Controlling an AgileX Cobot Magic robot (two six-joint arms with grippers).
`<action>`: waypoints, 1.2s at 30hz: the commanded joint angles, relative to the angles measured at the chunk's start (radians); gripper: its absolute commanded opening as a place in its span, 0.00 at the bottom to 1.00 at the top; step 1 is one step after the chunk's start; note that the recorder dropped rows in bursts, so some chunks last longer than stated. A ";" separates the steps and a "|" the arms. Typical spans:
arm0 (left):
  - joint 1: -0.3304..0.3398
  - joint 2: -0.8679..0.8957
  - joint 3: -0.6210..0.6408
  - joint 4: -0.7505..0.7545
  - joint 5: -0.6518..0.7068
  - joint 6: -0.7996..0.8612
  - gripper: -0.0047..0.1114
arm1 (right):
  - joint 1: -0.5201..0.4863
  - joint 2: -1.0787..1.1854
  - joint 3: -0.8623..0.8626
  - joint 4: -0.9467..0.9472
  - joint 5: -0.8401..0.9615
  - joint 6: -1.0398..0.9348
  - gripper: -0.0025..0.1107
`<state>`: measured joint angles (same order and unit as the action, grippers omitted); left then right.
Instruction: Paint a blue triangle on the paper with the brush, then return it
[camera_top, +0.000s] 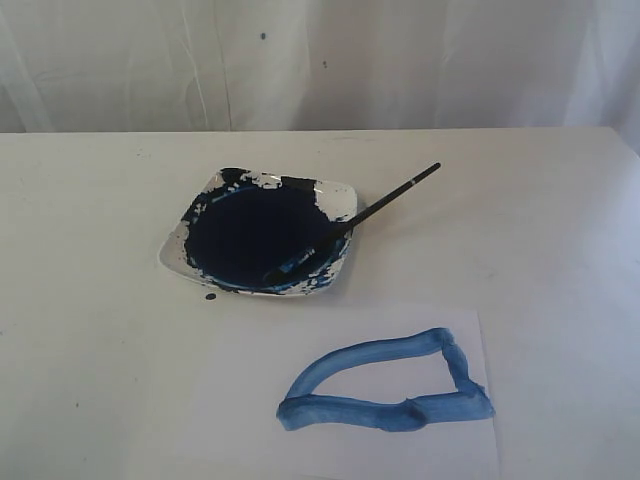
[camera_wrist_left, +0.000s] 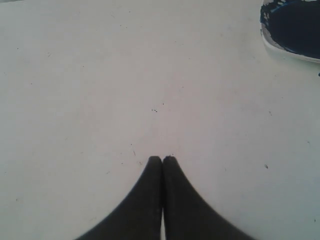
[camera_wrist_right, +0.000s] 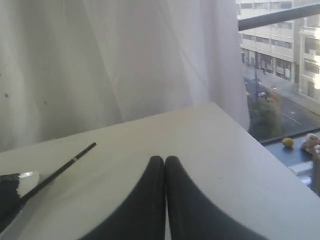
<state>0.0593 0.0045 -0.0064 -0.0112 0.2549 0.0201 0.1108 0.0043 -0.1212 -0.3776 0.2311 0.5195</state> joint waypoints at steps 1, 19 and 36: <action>0.002 -0.005 0.006 -0.009 0.001 0.003 0.04 | -0.005 -0.004 0.065 0.183 -0.115 -0.185 0.02; 0.002 -0.005 0.006 -0.009 0.001 0.003 0.04 | -0.005 -0.004 0.121 0.298 0.084 -0.464 0.02; 0.002 -0.005 0.006 -0.009 0.001 0.003 0.04 | -0.023 -0.004 0.121 0.300 0.118 -0.453 0.02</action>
<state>0.0593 0.0045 -0.0064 -0.0112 0.2549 0.0201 0.0922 0.0043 -0.0052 -0.0699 0.3480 0.0650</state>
